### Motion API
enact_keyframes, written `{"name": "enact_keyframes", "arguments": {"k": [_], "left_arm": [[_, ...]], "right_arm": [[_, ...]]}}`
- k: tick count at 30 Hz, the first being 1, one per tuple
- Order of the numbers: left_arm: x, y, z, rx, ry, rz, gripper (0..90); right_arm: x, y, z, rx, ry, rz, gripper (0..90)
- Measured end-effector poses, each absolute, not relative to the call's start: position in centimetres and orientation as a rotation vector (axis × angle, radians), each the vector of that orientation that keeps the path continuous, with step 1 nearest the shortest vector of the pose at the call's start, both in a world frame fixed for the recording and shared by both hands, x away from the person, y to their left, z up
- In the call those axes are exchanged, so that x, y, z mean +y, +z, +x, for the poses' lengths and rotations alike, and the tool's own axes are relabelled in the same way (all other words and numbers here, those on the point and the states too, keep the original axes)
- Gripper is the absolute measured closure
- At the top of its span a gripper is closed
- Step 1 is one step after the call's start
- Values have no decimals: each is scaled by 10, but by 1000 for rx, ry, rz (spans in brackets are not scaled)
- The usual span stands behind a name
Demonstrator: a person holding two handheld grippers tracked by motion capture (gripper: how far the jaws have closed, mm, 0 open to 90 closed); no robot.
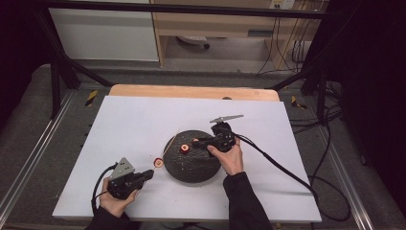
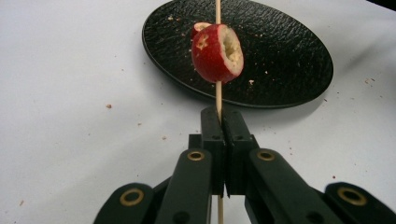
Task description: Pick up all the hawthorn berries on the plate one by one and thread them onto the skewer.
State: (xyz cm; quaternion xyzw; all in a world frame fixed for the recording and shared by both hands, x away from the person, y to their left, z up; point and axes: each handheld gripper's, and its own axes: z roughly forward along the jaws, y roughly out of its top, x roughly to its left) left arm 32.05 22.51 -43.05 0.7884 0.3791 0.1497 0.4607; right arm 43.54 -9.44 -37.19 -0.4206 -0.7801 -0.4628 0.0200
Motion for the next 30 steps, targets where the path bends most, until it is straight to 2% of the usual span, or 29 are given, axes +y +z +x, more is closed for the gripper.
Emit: {"name": "enact_keyframes", "arguments": {"k": [14,30], "left_arm": [[219,-430,319,936,366,1928,885],[209,-429,318,937,362,1912,886]], "right_arm": [[-113,-392,419,-2092,-1841,-1407,609],[-110,-397,409,-1892,-2102,-1443,610]]}}
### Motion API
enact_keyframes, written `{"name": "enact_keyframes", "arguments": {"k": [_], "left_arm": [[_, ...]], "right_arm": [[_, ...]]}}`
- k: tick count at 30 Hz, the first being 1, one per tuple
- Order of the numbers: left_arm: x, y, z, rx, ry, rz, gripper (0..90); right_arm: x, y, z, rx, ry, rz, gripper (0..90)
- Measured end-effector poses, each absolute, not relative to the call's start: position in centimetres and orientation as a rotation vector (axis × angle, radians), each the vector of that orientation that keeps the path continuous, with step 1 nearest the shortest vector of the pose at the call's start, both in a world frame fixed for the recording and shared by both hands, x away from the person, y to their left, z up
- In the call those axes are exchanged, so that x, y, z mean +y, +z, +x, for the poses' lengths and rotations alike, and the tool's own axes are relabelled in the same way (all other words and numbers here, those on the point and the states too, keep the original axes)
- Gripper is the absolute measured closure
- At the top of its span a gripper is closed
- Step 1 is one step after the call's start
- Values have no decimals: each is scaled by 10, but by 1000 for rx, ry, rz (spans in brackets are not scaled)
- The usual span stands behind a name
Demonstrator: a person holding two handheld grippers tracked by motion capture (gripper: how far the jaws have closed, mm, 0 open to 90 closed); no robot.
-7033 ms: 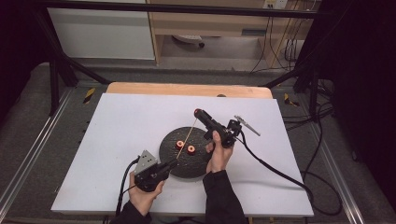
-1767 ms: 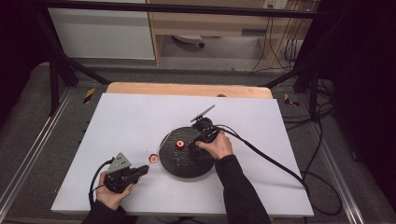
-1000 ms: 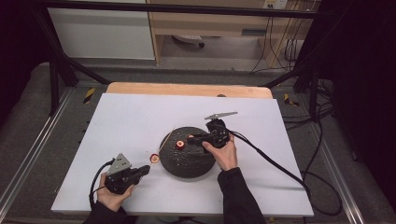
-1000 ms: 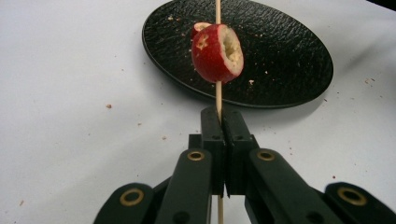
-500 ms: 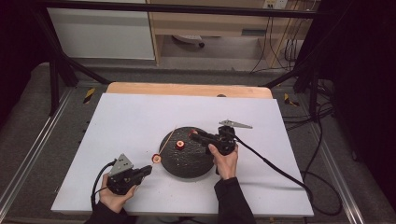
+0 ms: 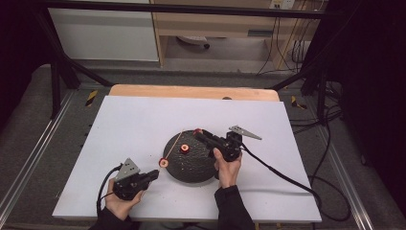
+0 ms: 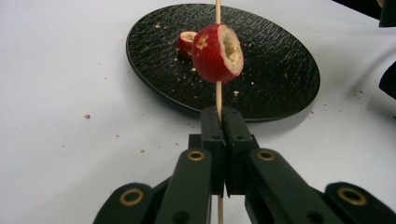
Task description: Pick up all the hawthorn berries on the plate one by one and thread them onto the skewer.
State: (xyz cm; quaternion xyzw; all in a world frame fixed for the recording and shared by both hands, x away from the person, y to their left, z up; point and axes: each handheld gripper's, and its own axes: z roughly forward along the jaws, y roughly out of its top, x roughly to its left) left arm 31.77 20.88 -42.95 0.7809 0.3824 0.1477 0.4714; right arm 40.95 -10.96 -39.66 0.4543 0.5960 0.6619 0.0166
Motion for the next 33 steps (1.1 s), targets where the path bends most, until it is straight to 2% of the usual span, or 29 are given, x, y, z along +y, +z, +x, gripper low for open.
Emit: {"name": "enact_keyframes", "arguments": {"k": [33], "left_arm": [[181,-421,312,903,348,1894,885]], "right_arm": [[-115,-385,417,1622,2185,1429,611]]}}
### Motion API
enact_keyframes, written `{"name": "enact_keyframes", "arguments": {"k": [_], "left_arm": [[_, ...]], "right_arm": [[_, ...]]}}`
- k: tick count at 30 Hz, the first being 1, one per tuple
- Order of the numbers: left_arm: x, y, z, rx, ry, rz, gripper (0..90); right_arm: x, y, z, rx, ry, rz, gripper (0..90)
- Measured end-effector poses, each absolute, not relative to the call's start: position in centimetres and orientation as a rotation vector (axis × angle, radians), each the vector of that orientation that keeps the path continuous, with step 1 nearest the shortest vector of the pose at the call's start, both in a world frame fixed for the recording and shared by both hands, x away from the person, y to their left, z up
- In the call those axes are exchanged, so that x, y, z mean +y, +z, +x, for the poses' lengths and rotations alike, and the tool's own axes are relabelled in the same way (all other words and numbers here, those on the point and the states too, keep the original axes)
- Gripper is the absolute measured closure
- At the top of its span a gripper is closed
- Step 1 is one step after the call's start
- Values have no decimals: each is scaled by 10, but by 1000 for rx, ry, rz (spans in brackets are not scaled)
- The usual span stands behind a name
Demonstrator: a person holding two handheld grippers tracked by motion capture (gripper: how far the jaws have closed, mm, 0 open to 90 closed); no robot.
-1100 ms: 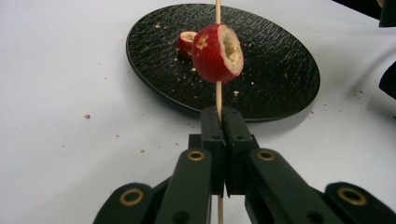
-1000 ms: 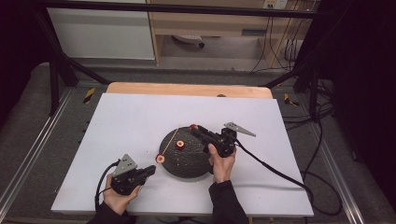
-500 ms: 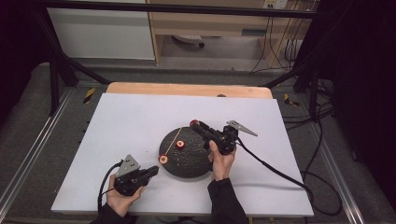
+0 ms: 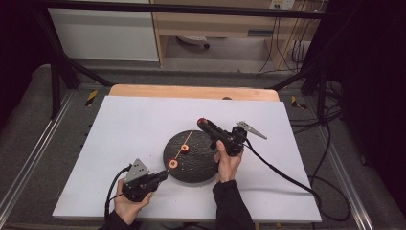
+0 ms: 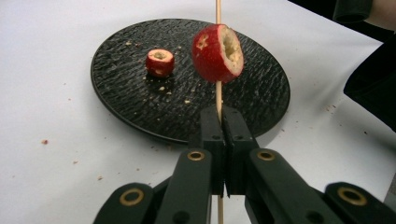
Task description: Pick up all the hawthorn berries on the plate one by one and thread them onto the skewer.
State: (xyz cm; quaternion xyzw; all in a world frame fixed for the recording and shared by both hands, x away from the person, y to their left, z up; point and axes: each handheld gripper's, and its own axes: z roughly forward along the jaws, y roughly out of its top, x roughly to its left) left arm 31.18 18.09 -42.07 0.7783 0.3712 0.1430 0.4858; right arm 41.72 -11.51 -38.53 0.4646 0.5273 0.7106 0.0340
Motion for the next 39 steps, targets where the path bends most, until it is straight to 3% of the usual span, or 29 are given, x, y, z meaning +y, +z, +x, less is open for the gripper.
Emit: {"name": "enact_keyframes", "arguments": {"k": [39], "left_arm": [[159,-415,318,936,297,1877,885]], "right_arm": [[-113,-390,416,1634,2166,1394,612]]}}
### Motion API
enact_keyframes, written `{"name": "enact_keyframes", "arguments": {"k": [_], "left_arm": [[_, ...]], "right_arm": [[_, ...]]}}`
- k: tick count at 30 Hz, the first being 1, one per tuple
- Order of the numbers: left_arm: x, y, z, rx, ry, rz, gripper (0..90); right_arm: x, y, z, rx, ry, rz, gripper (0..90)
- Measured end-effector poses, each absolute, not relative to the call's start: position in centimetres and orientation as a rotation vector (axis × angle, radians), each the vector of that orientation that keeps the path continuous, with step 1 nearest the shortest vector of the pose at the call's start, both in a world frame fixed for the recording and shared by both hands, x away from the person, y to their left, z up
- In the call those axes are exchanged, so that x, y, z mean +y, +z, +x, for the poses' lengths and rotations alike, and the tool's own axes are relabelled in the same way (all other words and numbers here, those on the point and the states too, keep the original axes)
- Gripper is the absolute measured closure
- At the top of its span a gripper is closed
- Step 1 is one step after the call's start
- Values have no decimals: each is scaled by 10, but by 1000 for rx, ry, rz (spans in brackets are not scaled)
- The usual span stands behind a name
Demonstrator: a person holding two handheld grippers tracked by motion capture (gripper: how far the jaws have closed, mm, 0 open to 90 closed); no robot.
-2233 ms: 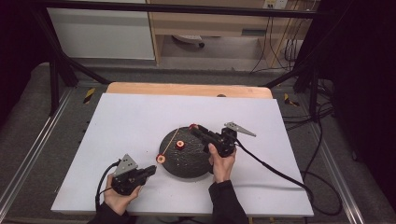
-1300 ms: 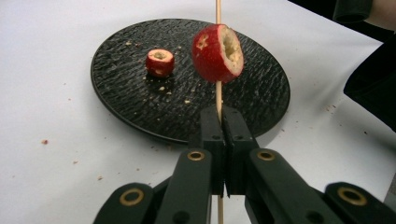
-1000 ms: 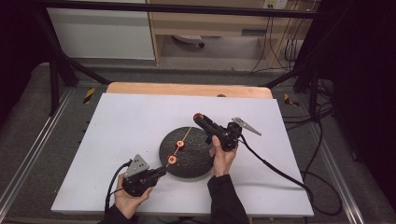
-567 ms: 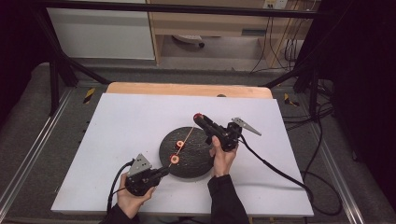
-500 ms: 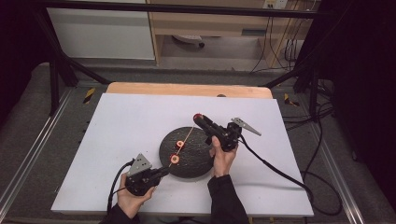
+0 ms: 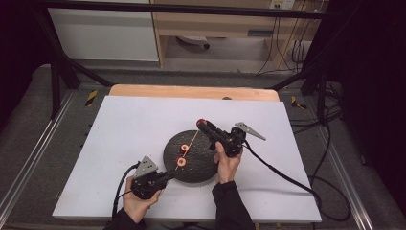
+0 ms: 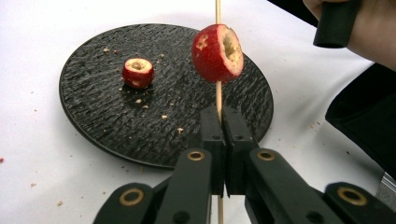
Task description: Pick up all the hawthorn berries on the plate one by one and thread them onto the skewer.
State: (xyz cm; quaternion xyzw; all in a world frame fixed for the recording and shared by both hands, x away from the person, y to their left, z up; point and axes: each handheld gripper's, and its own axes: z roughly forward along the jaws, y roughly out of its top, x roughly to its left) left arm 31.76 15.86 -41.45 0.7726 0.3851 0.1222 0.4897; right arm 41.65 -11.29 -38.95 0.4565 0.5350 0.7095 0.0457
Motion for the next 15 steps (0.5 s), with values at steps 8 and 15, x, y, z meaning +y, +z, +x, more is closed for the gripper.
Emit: {"name": "enact_keyframes", "arguments": {"k": [8,15], "left_arm": [[155,-413,320,957,284,1876,886],[153,-410,323,961,292,1869,887]], "right_arm": [[-113,-389,415,1659,2156,1391,612],[-112,-392,413,1691,2153,1393,613]]}}
